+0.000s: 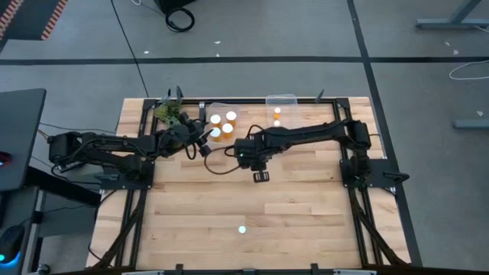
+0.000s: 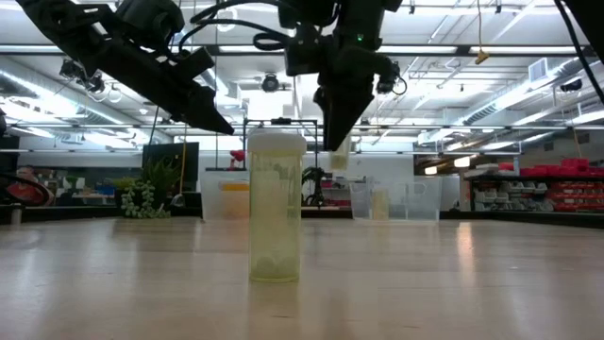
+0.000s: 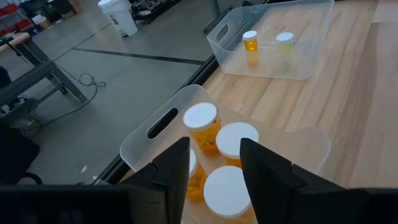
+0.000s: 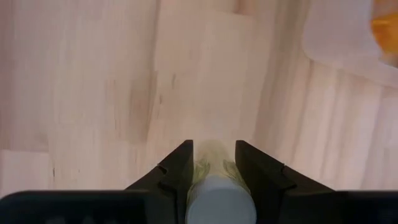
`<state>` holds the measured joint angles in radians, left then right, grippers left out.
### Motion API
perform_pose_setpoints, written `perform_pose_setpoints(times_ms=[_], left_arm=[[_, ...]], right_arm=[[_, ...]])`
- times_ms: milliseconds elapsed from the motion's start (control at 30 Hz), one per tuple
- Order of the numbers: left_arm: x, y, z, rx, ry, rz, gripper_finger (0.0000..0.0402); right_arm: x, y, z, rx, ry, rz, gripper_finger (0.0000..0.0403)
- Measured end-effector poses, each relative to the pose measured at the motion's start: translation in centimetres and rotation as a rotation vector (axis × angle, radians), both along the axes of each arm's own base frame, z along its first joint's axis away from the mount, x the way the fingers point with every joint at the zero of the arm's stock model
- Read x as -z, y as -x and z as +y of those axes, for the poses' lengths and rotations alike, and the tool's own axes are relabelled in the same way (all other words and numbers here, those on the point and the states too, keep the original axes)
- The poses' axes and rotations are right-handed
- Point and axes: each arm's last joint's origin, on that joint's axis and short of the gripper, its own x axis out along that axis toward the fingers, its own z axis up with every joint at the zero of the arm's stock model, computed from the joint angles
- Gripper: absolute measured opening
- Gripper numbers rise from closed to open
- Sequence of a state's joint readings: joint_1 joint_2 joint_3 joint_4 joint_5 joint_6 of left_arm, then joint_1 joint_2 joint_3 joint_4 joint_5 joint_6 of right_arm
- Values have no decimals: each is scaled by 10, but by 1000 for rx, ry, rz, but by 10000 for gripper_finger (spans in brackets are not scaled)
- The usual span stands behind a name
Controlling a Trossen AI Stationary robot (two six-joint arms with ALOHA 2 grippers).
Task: Pick and place medicine bottles into bin by pill shape (circle, oval)
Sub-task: Put the small yellow pill bottle into the right transparent bin
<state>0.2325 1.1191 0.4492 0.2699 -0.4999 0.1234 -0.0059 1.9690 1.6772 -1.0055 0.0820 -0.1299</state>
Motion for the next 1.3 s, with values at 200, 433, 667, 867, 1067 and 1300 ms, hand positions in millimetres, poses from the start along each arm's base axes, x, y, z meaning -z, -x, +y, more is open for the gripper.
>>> perform_pose_setpoints(times_ms=[200, 433, 667, 867, 1067, 1300], left_arm=[[0, 0, 0, 0, 2, -2, 156], [1, 0, 0, -1, 6, 3, 151], [1, 0, 0, -1, 7, 7, 157], [2, 1, 0, -2, 10, 16, 154], [2, 1, 0, -2, 11, 18, 156], [2, 1, 0, -2, 12, 21, 156]], right_arm=[[-14, 10, -15, 38, 0, -4, 123], [-13, 17, -36, 64, 5, 52, 123], [-15, 25, -62, 111, 5, 87, 123], [-15, 34, -86, 169, -2, 126, 123], [-14, 42, -108, 225, -7, 143, 123], [-18, 52, -130, 275, -6, 141, 123]])
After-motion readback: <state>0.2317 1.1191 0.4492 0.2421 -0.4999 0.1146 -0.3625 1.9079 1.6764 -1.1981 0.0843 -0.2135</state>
